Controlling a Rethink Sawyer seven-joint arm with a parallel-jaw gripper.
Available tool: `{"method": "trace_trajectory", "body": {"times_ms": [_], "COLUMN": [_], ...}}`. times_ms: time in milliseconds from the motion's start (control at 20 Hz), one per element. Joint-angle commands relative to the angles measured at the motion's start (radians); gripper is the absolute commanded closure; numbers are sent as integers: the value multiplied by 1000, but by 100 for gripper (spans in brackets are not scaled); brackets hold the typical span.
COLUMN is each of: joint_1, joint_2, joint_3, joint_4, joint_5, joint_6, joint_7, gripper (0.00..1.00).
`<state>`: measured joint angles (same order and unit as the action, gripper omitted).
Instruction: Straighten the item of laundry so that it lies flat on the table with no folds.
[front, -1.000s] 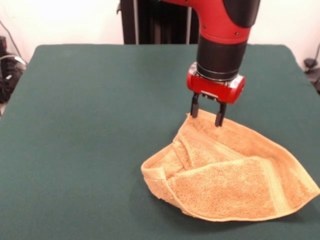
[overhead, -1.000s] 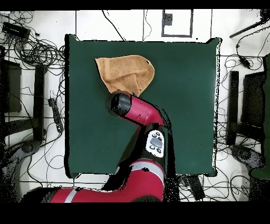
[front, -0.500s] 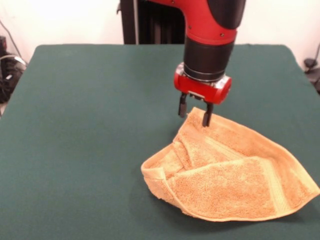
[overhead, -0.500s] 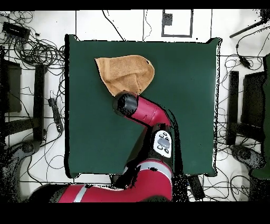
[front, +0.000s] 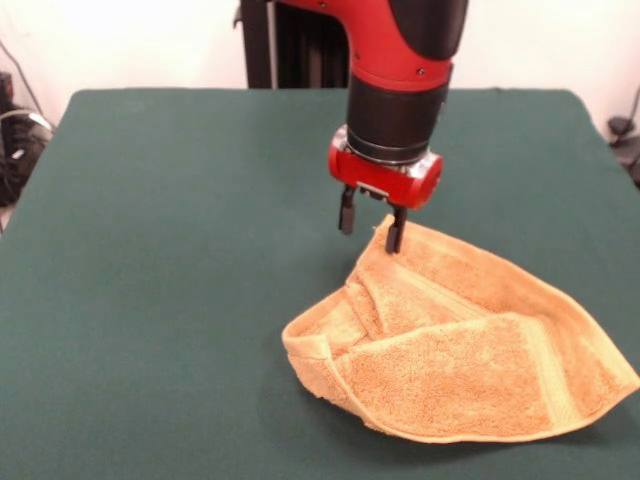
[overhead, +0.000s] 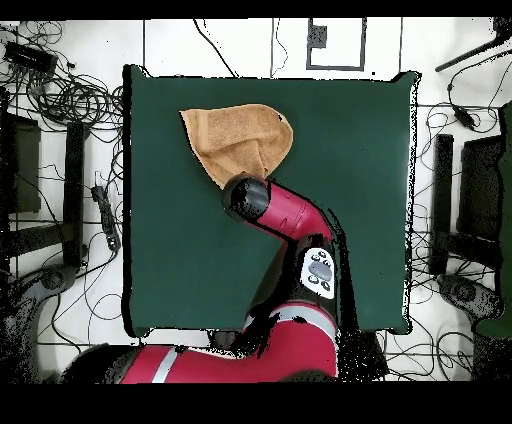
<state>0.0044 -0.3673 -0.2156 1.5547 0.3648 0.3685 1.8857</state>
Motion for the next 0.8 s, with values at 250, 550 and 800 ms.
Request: {"method": "trace_trajectory", "body": {"times_ms": [250,550,800], "joint_1": [-12,-9,-14], "joint_2": [133,147,160], "joint_3": [132,142,148], "joint_4": [50,45,30], "joint_5": [-1,6,-7], "joint_6": [-131,-150,-159], "joint_7": [182,183,159], "gripper": [0,0,0]}}
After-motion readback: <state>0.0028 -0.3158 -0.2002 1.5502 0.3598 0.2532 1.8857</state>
